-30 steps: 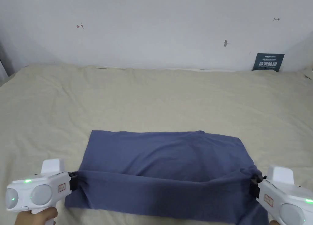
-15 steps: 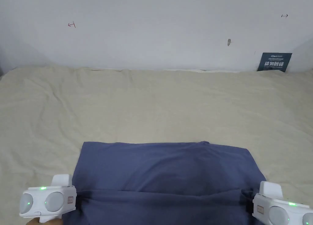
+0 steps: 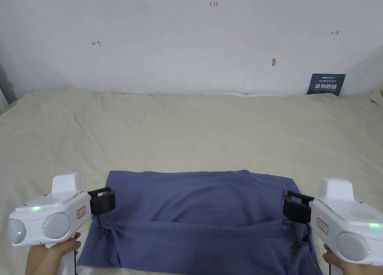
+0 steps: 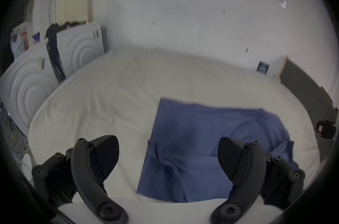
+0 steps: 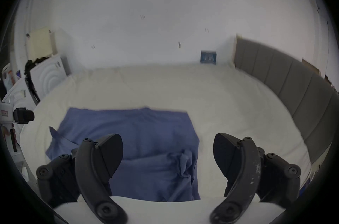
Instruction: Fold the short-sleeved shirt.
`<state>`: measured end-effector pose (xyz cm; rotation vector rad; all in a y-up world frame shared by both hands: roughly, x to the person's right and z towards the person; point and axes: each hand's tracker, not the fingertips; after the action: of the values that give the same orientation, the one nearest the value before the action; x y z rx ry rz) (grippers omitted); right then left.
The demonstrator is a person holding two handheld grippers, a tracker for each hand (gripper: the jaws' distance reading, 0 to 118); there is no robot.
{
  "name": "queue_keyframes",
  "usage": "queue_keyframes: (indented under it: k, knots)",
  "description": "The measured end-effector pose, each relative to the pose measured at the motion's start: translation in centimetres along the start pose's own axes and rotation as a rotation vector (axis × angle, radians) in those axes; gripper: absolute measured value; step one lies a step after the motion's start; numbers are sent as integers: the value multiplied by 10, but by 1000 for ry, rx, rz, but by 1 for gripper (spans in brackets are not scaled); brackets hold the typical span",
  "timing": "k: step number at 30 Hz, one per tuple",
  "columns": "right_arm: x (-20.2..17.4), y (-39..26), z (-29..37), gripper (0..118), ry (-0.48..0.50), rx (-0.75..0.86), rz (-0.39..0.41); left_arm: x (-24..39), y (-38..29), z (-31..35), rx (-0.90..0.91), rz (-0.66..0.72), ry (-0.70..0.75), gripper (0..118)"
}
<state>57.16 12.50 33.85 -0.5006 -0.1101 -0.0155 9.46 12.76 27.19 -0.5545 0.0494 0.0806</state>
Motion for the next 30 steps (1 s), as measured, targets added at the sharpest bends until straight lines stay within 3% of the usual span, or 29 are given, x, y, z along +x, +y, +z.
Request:
queue_keyframes:
  k: [6, 7, 9, 10, 11, 12, 13, 14, 22, 30]
  knots:
    - [-19, 16, 85, 102, -26, 232, 52, 20, 2, 80, 237, -51, -21, 111]
    - [-22, 14, 96, 98, -38, 257, 59, 27, 0, 93, 273, -56, -23, 110]
    - [-26, 11, 113, 73, -42, 289, 66, 32, -9, 109, 348, -69, -22, 101]
    - [-28, 9, 120, 56, -45, 300, 68, 34, -13, 115, 370, -85, -22, 91]
    - [-30, 7, 125, 33, -46, 310, 72, 38, -18, 118, 382, -104, -27, 71]
    - [-31, 6, 128, 15, -52, 318, 80, 40, -22, 122, 398, -121, -35, 43]
    - [-32, 4, 130, 6, -56, 331, 84, 43, -25, 124, 403, -129, -36, 16]
    - [-33, 3, 133, 2, -56, 342, 88, 44, -27, 124, 391, -130, -31, 1]
    - [-32, 2, 137, 1, -30, 342, 70, 35, -37, 109, 319, -122, -73, 0]
    - [-26, 0, 122, 1, -26, 304, 60, -7, -40, 52, -1, 4, -108, 0]
